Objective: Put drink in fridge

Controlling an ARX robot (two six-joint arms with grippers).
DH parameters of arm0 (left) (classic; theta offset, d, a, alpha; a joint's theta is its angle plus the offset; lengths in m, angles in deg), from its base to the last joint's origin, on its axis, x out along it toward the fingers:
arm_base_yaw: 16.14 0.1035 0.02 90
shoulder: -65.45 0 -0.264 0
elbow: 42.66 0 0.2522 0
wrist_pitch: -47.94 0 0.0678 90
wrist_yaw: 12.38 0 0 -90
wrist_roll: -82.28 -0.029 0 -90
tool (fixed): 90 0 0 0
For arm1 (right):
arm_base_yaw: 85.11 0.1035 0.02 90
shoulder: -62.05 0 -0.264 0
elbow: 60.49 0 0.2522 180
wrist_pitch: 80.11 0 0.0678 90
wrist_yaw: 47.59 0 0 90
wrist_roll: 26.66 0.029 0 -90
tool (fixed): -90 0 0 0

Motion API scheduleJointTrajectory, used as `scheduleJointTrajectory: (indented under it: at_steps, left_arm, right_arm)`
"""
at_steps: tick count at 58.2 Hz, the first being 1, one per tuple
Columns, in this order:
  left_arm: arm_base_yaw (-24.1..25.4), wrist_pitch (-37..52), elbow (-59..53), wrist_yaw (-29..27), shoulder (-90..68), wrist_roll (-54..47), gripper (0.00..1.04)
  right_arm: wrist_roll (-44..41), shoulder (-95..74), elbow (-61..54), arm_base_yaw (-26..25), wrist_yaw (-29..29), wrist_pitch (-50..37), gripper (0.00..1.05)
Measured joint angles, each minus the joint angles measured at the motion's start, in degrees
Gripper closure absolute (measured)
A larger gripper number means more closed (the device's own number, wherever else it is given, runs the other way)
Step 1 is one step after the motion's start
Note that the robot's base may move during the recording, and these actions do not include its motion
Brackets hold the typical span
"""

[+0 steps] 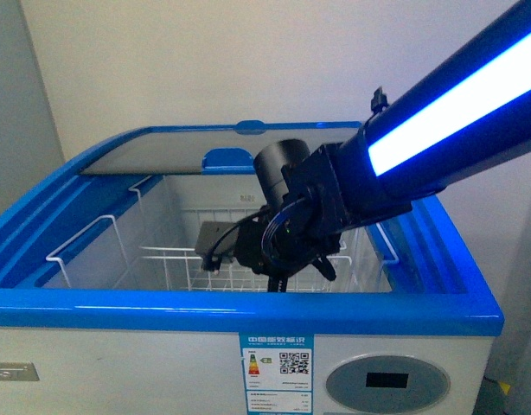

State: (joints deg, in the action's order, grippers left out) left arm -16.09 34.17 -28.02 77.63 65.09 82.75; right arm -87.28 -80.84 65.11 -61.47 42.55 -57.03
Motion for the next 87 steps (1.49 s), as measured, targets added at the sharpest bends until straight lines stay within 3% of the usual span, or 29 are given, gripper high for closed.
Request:
scheduleJointTrajectory:
  at_steps: [3,14,25,37,43,54,56,59,65,75,87]
  left_arm:
    - [0.0,0.0,0.0,0.0,0.0,0.0,0.47]
    - [0.0,0.0,0.0,0.0,0.0,-0.2,0.07]
    - [0.0,0.0,0.0,0.0,0.0,-0.2,0.08]
    - [0.0,0.0,0.0,0.0,0.0,-0.2,0.08]
    - [0.0,0.0,0.0,0.0,0.0,-0.2,0.08]
    - [0.0,0.0,0.0,0.0,0.0,-0.2,0.08]
    - [0.0,0.0,0.0,0.0,0.0,-0.2,0.08]
    - [0.0,0.0,0.0,0.0,0.0,-0.2,0.08]
    - [0.0,0.0,0.0,0.0,0.0,-0.2,0.08]
    - [0.0,0.0,0.0,0.0,0.0,-0.2,0.08]
    - [0.0,0.0,0.0,0.0,0.0,-0.2,0.08]
  right_arm:
    - [1.1,1.5,-0.3,0.0,1.0,0.0,0.06]
    - [9.3,9.9,-3.1,-2.8,6.0,2.2,0.07]
    - [28.0,22.3,-6.1,-8.6,10.3,2.2,0.07]
    - [52.2,37.8,-14.8,-22.5,0.1,2.5,0.07]
    - [58.7,46.6,-23.6,-29.5,-5.2,3.4,0.07]
    - [63.6,71.1,-45.2,-41.6,-0.3,6.8,0.07]
    - [63.4,75.3,-49.0,-43.6,3.8,4.4,0.1]
    - [62.5,84.7,-58.7,-46.9,14.7,-6.3,0.2]
    - [61.8,99.1,-70.5,-47.9,22.9,-8.7,0.34]
    - [61.0,117.7,-84.4,-43.9,20.1,-8.6,0.58]
    - [61.0,123.9,-95.5,-36.5,12.0,-10.8,0.98]
